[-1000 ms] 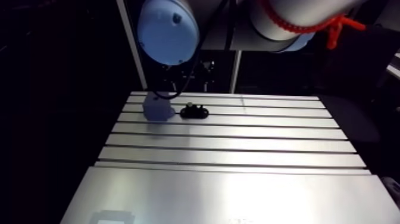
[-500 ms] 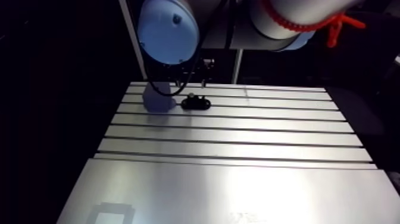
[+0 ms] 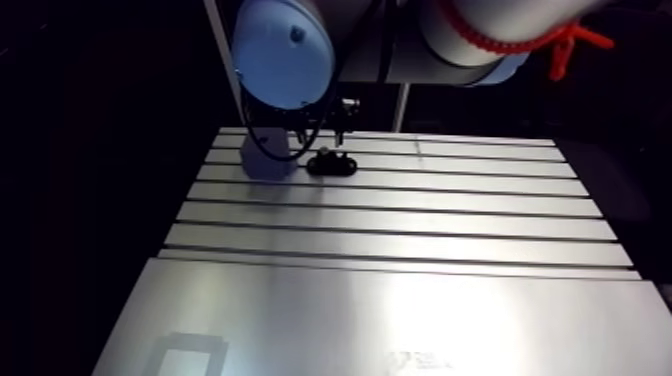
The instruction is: Pick up the M10 bolt and insert it into the hex recess until seated.
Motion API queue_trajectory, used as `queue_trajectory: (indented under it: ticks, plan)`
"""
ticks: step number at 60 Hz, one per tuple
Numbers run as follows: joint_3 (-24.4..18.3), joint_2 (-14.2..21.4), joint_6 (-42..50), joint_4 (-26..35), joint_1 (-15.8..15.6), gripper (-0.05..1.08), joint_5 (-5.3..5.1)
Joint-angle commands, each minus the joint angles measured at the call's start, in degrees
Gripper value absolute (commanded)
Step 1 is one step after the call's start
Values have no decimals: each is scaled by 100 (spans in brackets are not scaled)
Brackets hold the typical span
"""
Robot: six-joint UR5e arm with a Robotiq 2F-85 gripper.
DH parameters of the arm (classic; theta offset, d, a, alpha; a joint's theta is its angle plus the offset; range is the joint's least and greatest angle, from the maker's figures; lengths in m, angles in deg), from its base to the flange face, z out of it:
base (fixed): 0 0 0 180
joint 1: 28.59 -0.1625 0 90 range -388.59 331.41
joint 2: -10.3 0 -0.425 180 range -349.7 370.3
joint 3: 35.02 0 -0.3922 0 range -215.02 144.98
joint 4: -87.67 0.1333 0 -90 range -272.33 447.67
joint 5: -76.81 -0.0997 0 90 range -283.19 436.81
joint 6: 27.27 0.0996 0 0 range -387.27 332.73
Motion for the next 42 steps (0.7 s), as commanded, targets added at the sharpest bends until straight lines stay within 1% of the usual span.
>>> queue_trajectory:
  ticks: [1,30,42]
  plan:
    - [14,-62,7,-2,-5,38,0]
    - [14,-98,0,-2,4,43,9]
    - [23,-123,0,-2,4,44,9]
